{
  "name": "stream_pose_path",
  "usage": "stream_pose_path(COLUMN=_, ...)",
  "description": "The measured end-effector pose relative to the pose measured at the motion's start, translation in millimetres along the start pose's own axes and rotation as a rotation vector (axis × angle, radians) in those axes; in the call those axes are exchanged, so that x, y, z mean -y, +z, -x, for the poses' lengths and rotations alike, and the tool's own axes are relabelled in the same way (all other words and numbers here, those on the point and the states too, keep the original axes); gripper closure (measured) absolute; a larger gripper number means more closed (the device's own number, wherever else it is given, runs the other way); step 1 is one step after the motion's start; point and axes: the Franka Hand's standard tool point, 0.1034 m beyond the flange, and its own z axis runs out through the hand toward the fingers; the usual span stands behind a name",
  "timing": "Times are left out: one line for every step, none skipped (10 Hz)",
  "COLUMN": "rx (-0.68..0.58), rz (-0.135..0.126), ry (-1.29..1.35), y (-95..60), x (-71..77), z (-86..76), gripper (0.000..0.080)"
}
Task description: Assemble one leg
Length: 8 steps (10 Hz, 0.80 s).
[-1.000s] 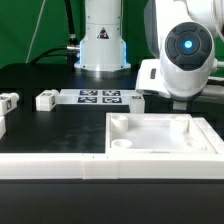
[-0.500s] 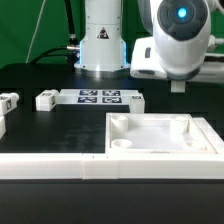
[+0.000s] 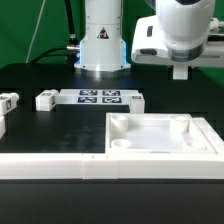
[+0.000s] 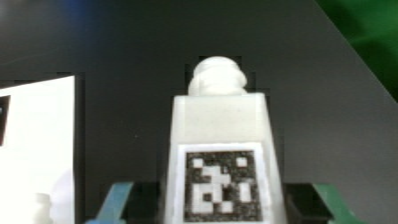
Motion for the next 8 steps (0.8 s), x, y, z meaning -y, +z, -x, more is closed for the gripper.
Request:
stream_pose_path(rx=-0.097, rz=-0.009, ry=-0.006, y=-1.9, x=2.0, z=-0.8, gripper=0.0509)
stream_pose_path(rx=-0.162, rz=-0.002, ry=-0.031, y=-2.5, x=-2.7, z=-1.9, gripper=0.0509)
stream_pose_path(rx=-0.261, rz=0.026, ry=-0.066, y=-10.2, x=-14.4, z=-11.4, gripper=0.0509)
stream_pose_path(rx=-0.373, rz=0.055, ry=-0.103, y=-23.9, x=-23.9, z=-14.9, gripper=0.0509)
stream_pose_path(rx=-0.430, rz=0.075, ry=-0.153, y=-35.7, x=-30.0, z=-13.5, gripper=0.0509)
stream_pose_path(rx=-0.536, rz=0.087, ry=-0.191, y=-57.7, x=-32.3, z=-15.7, gripper=0.0509)
stream_pose_path(rx=-0.624, rz=0.077, ry=-0.204, y=-68.8, x=-30.8, z=-15.8, gripper=0.0509)
stream_pose_path(rx=-0.698, rz=0.065, ry=-0.212, y=-66.1, x=-29.2, z=-17.5, gripper=0.0509)
